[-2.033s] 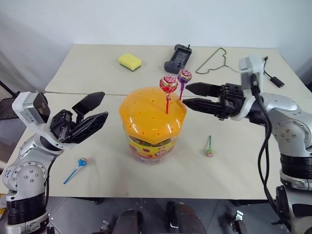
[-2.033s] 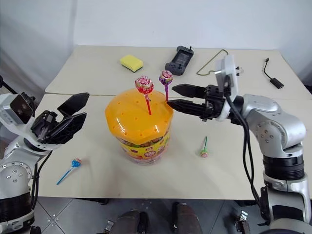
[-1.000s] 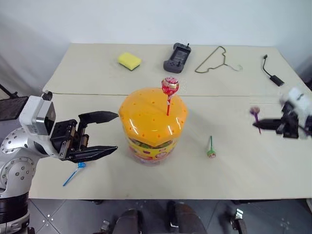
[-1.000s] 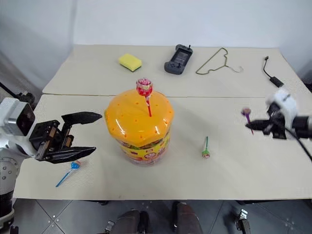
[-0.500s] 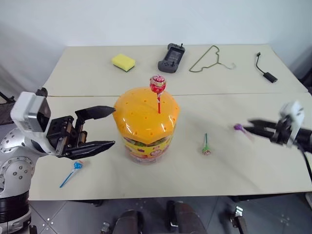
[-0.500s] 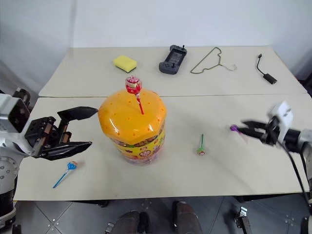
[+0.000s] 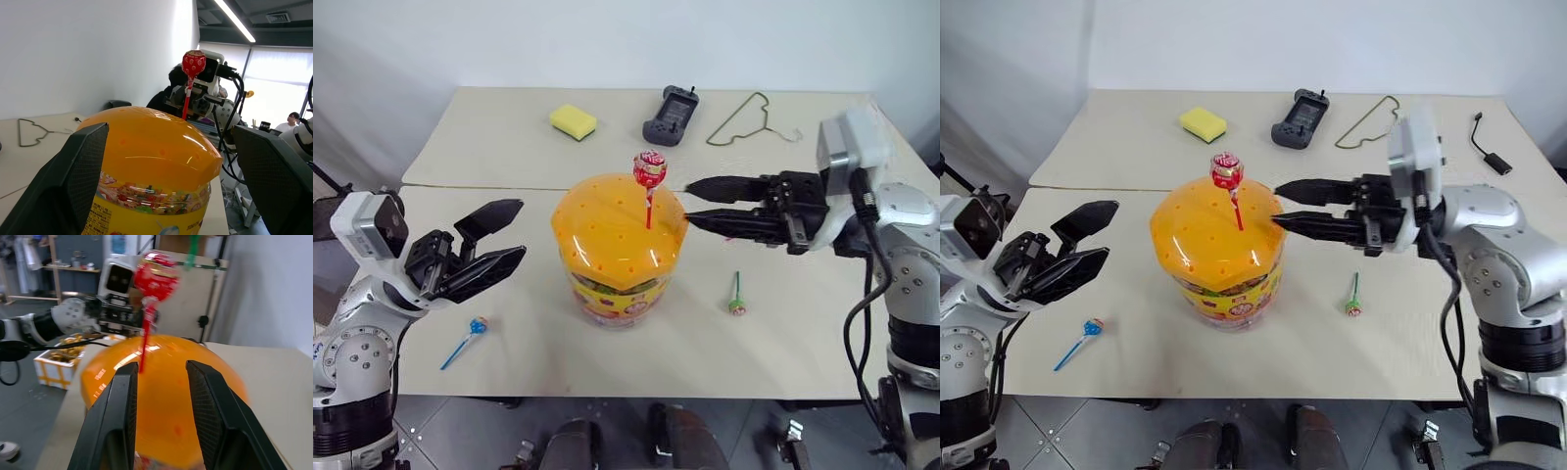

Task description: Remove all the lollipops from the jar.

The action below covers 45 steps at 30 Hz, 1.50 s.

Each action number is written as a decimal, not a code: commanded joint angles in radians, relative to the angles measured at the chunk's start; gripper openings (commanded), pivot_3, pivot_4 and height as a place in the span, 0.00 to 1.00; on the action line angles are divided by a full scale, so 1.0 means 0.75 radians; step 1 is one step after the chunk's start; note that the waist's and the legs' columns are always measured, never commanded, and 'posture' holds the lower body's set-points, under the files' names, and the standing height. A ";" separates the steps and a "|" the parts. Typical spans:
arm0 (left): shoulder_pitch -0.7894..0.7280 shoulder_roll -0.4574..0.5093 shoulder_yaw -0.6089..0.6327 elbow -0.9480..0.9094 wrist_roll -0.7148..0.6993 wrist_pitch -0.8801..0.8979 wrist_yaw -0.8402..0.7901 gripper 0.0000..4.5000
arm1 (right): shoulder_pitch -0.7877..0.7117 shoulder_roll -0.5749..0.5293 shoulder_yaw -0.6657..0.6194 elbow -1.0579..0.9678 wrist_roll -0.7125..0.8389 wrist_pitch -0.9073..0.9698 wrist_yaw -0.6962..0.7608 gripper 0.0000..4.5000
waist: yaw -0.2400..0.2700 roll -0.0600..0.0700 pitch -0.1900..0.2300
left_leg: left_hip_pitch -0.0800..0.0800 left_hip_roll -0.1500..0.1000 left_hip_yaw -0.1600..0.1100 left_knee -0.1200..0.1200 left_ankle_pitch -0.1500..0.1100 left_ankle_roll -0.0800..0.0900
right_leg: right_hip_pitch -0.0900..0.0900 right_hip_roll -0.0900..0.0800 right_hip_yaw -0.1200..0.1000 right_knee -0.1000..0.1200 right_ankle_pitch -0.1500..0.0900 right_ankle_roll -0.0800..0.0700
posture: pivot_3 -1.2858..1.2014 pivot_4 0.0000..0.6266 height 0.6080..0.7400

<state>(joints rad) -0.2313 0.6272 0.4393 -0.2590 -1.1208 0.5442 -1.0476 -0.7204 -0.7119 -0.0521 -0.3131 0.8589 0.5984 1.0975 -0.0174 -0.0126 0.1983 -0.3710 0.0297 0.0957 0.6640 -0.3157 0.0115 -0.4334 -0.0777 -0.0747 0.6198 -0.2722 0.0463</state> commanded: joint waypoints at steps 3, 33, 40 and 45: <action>-0.016 -0.015 0.001 -0.013 -0.008 -0.016 0.002 0.94 | -0.060 0.039 0.058 -0.017 -0.013 0.035 0.005 0.36 | 0.000 0.000 0.000 | 0.000 0.000 0.000 0.000 0.000 0.000 | 0.000 0.000 0.000 0.000 0.000 0.000 | 0.52 0.24 1.00; 0.003 0.168 -0.042 -0.123 0.042 0.006 -0.196 0.94 | 0.099 -0.442 -0.209 0.407 -0.211 0.120 -0.037 0.01 | 0.016 0.000 0.000 | -0.002 -0.001 0.001 -0.001 -0.005 0.010 | 0.001 -0.001 -0.001 -0.007 0.000 -0.001 | 0.52 0.24 1.00; 0.004 0.208 -0.020 -0.114 0.084 -0.030 -0.234 0.94 | 0.540 -0.589 -0.164 0.682 -0.601 -0.301 0.035 0.01 | 0.016 0.000 0.000 | -0.001 0.000 0.008 -0.002 -0.004 0.007 | 0.000 0.002 0.001 -0.010 0.000 0.000 | 0.52 0.24 1.00; 0.005 0.220 -0.040 -0.077 0.162 -0.081 -0.271 0.94 | 0.639 -0.532 -0.121 0.839 -0.782 -0.546 -0.010 0.01 | 0.014 0.000 0.000 | 0.003 0.000 0.012 0.001 -0.003 0.008 | 0.001 0.003 0.004 -0.003 0.001 0.001 | 0.52 0.24 1.00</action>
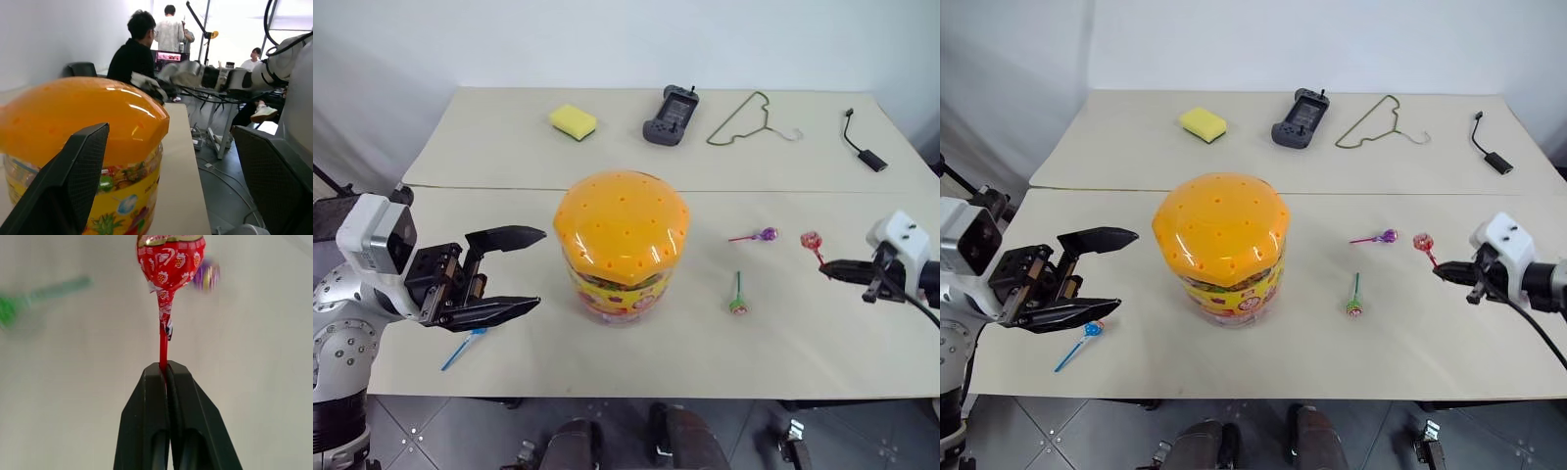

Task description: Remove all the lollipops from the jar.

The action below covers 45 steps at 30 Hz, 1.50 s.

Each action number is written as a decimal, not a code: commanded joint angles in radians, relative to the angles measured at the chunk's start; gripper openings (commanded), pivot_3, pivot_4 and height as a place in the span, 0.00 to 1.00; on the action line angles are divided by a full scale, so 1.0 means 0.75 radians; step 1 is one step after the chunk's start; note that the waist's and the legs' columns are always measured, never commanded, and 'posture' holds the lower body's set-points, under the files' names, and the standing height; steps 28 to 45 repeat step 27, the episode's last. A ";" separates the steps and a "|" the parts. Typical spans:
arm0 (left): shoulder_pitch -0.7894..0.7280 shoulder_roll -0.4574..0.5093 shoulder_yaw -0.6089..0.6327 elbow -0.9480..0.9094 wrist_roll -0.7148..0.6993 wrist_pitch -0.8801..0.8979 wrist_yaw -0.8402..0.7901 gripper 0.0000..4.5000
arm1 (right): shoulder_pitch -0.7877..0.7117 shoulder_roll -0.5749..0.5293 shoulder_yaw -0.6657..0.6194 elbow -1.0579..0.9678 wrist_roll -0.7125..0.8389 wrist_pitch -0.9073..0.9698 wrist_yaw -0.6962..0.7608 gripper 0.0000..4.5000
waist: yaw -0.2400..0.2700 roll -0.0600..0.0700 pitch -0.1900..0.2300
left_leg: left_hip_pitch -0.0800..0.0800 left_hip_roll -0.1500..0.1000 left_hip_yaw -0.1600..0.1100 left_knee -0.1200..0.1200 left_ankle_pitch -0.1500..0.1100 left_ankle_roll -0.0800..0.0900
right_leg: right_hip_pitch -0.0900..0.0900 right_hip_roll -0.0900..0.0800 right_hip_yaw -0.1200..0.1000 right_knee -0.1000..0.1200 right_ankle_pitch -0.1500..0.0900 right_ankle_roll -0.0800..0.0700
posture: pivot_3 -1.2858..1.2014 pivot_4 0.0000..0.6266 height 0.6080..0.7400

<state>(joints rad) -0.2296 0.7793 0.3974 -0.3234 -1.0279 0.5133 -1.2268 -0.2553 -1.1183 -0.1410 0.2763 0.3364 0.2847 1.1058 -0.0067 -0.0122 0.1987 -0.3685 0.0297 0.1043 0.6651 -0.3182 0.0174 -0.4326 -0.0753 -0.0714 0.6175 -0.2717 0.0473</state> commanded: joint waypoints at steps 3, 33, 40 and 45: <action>0.006 0.027 0.002 0.017 0.052 -0.039 -0.055 0.94 | 0.036 0.044 -0.018 0.125 -0.091 -0.131 -0.023 0.10 | 0.003 0.000 0.000 | 0.001 0.000 0.000 0.000 0.004 -0.005 | 0.000 0.000 0.000 0.002 0.000 0.000 | 0.52 0.24 1.00; 0.311 -0.133 0.005 0.101 0.774 -0.360 0.632 0.94 | -0.111 0.667 0.058 -0.223 0.145 -0.531 0.239 0.99 | 0.007 0.000 0.000 | -0.003 0.000 -0.002 -0.001 -0.001 -0.002 | -0.006 -0.006 0.000 0.004 0.000 0.000 | 0.52 0.24 1.00; 0.311 -0.133 0.005 0.101 0.774 -0.360 0.632 0.94 | -0.111 0.667 0.058 -0.223 0.145 -0.531 0.239 0.99 | 0.007 0.000 0.000 | -0.003 0.000 -0.002 -0.001 -0.001 -0.002 | -0.006 -0.006 0.000 0.004 0.000 0.000 | 0.52 0.24 1.00; 0.311 -0.133 0.005 0.101 0.774 -0.360 0.632 0.94 | -0.111 0.667 0.058 -0.223 0.145 -0.531 0.239 0.99 | 0.007 0.000 0.000 | -0.003 0.000 -0.002 -0.001 -0.001 -0.002 | -0.006 -0.006 0.000 0.004 0.000 0.000 | 0.52 0.24 1.00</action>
